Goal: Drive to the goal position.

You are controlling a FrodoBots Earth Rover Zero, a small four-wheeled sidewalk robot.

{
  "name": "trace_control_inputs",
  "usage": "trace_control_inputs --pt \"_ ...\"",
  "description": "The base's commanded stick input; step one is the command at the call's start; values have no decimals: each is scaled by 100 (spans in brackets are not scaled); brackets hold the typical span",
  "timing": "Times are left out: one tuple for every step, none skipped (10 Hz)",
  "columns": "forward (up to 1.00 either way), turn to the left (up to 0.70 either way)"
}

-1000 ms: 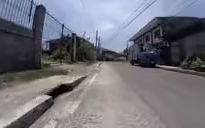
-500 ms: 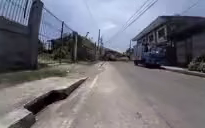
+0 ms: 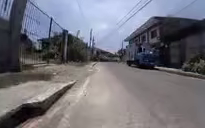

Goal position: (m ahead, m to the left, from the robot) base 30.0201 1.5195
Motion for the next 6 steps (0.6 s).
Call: trace_control_inputs --pt "100 -1" --pt "100 0" --pt "100 0" --pt "100 0" --pt "100 0" --pt "100 0"
